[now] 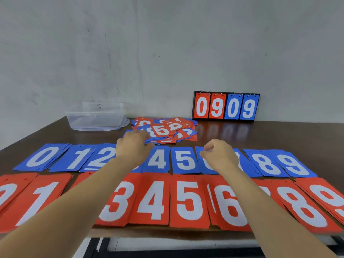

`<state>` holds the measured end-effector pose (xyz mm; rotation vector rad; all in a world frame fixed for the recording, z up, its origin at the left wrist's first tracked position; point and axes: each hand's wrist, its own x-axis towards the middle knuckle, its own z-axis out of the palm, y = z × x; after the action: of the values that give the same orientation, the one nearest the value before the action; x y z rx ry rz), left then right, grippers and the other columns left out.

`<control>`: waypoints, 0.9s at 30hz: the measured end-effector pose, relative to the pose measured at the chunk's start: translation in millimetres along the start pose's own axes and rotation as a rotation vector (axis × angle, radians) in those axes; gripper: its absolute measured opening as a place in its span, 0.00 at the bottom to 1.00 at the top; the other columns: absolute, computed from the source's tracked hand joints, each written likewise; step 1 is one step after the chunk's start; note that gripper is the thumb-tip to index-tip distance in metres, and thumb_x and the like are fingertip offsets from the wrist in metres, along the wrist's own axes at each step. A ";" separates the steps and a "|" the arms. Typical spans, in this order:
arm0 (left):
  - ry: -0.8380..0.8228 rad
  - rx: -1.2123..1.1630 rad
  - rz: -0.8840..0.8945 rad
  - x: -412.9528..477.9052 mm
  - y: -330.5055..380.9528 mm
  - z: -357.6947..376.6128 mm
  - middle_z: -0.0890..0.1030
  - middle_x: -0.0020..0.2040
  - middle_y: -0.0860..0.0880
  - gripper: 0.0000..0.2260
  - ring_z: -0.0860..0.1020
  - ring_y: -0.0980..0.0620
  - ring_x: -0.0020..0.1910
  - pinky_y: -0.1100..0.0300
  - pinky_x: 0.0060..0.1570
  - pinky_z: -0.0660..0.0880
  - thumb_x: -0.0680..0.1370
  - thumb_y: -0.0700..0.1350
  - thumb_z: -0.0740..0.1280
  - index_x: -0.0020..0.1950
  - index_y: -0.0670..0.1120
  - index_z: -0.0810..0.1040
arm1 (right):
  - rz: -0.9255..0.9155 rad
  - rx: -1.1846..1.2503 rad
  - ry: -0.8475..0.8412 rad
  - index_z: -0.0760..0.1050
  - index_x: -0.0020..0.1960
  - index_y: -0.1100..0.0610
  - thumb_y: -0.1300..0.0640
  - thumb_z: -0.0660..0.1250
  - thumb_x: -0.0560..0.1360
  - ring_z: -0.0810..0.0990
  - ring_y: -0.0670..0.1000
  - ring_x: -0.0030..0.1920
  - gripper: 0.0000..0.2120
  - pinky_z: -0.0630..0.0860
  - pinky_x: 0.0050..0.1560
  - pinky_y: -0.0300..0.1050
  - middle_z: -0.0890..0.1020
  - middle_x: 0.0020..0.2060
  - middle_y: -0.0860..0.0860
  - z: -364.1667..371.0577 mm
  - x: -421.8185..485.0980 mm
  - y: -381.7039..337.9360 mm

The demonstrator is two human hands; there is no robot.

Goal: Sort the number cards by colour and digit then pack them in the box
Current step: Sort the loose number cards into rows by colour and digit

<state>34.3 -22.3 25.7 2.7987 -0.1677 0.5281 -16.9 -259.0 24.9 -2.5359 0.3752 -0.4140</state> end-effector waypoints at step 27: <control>-0.213 -0.146 -0.077 158.3 -82.8 83.1 0.76 0.66 0.50 0.30 0.73 0.49 0.64 0.52 0.63 0.70 0.74 0.63 0.66 0.72 0.50 0.68 | 0.077 -0.233 -0.206 0.57 0.75 0.58 0.32 0.67 0.69 0.62 0.59 0.72 0.45 0.64 0.69 0.54 0.64 0.73 0.57 159.8 177.4 -111.8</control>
<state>222.8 22.0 -10.7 2.7003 -0.1365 0.1903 223.4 -154.8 -4.9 -2.7463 0.4633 -0.0815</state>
